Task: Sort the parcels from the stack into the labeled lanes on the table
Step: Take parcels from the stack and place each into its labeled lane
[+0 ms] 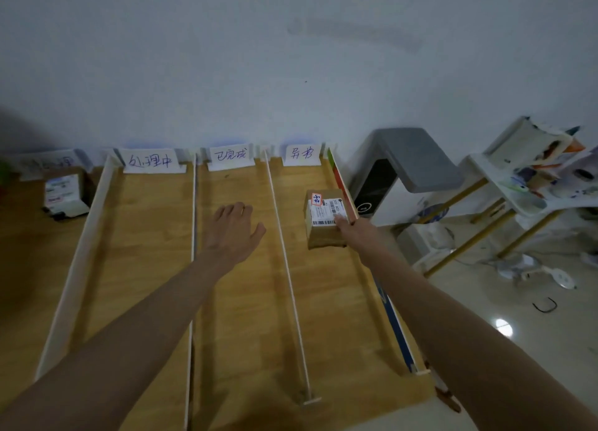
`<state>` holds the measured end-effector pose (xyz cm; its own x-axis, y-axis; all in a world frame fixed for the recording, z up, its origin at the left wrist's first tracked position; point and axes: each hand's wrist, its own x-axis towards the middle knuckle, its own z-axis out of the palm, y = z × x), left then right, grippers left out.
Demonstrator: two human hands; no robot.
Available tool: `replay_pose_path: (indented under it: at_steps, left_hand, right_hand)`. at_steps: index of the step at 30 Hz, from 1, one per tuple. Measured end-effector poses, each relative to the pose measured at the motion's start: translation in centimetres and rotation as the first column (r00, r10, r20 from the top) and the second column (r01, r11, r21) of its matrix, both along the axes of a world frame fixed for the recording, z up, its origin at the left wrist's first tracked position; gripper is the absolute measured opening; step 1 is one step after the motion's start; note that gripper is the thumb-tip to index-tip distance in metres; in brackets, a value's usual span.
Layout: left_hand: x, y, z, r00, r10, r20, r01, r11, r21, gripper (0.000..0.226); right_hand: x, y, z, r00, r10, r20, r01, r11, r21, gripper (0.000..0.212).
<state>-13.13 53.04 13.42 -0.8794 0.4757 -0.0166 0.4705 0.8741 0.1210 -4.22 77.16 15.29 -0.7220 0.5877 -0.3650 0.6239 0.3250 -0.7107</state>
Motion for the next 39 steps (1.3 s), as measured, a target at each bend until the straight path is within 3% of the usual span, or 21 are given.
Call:
replay_pose_path:
  at_steps: [14,19,32,35,39]
  left_hand:
    - [-11.2,7.5,-7.5,0.982,0.187,0.038,-0.187,0.982,0.015,0.055]
    - [-13.8,8.1,-10.7,0.974,0.219,0.052,-0.22,0.975,0.027,0.055]
    - [-14.6,6.4,-14.1,0.954,0.282,0.1,-0.283,0.959,-0.003,0.056]
    - [-14.4,6.2,-12.9,0.952,0.29,0.094,-0.291,0.957,-0.01,0.056]
    - [-13.8,5.5,-9.9,0.958,0.282,0.059,-0.282,0.959,-0.005,0.054]
  right_hand:
    - [-19.1,7.1,-10.3,0.993,0.11,0.034,-0.107,0.989,-0.098,0.046]
    - [-25.0,6.9,-13.7,0.988,0.142,0.058,-0.137,0.987,-0.08,0.053]
    - [-28.8,5.7,-17.6,0.975,0.162,0.154,-0.153,0.986,-0.066,0.058]
    - [-27.8,6.0,-15.5,0.98,0.165,0.112,-0.168,0.986,0.018,0.056]
    - [-24.9,5.8,-11.4,0.939,0.344,0.001,-0.331,0.904,0.272,0.047]
